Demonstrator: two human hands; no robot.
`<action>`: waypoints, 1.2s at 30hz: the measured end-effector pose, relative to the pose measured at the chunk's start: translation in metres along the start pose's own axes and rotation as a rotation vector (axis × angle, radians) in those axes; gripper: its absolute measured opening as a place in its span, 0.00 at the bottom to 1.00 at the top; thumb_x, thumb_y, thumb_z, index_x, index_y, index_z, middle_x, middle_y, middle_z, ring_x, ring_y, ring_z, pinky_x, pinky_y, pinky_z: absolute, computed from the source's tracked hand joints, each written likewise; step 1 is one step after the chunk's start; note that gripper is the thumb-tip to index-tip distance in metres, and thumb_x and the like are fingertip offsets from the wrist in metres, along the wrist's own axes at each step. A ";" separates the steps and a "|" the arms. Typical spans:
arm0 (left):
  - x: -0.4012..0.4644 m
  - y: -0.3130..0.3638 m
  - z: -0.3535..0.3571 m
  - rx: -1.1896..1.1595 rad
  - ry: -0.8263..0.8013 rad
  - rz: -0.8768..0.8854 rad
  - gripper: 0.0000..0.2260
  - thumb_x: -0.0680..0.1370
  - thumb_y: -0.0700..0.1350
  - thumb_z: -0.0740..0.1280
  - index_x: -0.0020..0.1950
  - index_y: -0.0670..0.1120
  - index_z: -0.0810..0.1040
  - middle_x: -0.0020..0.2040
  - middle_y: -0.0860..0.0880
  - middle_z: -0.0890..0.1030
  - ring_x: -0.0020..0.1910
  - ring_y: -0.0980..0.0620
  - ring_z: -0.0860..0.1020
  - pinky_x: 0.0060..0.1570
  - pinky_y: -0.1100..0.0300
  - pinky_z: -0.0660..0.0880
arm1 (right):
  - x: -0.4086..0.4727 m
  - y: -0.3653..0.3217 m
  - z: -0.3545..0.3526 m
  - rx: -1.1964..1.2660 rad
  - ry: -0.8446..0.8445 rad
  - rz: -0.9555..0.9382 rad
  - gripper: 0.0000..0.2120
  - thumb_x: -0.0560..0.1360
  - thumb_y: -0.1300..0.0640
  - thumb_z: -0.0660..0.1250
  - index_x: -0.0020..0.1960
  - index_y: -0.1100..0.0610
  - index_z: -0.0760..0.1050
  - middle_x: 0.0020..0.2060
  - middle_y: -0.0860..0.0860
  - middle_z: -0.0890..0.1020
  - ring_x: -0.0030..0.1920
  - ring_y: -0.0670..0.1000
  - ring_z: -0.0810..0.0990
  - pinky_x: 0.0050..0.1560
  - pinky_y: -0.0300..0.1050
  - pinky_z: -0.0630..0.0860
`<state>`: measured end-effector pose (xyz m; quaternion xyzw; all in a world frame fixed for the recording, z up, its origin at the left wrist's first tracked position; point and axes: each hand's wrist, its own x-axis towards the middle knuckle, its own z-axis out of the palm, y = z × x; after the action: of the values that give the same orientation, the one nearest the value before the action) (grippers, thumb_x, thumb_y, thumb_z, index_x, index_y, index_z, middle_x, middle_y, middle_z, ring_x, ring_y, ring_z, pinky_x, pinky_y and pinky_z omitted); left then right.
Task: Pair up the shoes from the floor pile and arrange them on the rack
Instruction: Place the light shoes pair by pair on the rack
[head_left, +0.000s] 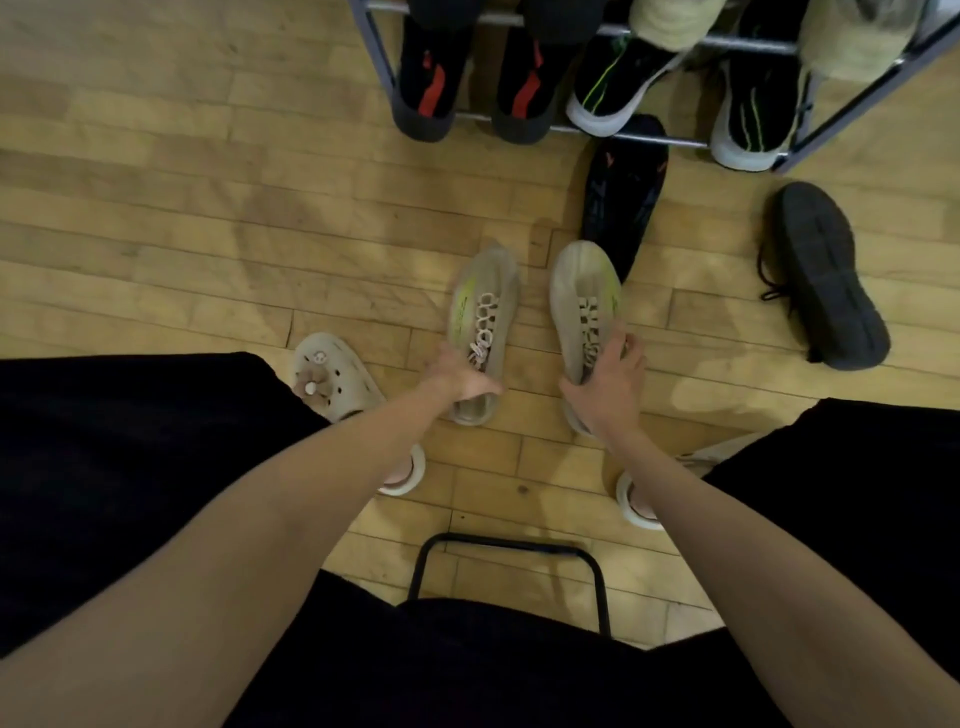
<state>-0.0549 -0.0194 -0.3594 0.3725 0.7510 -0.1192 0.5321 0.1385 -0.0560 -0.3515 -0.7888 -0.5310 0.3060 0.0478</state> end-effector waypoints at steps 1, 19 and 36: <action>0.002 -0.005 0.009 0.029 0.013 -0.033 0.51 0.63 0.53 0.80 0.76 0.39 0.55 0.72 0.40 0.67 0.70 0.41 0.67 0.68 0.48 0.69 | 0.001 0.002 0.001 0.018 -0.009 0.007 0.49 0.69 0.51 0.74 0.77 0.62 0.45 0.71 0.66 0.59 0.69 0.66 0.61 0.70 0.59 0.62; -0.040 0.023 -0.030 -0.107 -0.224 0.001 0.19 0.65 0.58 0.73 0.47 0.48 0.74 0.46 0.49 0.75 0.43 0.50 0.75 0.40 0.58 0.74 | 0.025 0.006 -0.051 -0.023 -0.457 0.168 0.43 0.63 0.46 0.77 0.68 0.65 0.62 0.61 0.58 0.73 0.58 0.58 0.75 0.46 0.47 0.76; -0.238 0.086 -0.105 -0.331 0.350 0.660 0.23 0.62 0.56 0.77 0.49 0.50 0.71 0.44 0.56 0.78 0.43 0.61 0.75 0.33 0.67 0.70 | -0.073 -0.018 -0.267 0.299 0.294 -0.102 0.27 0.73 0.44 0.63 0.68 0.56 0.70 0.61 0.54 0.79 0.59 0.55 0.77 0.52 0.46 0.71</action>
<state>-0.0329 -0.0021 -0.0865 0.5175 0.6795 0.2455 0.4585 0.2484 -0.0449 -0.0966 -0.7811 -0.5064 0.2599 0.2566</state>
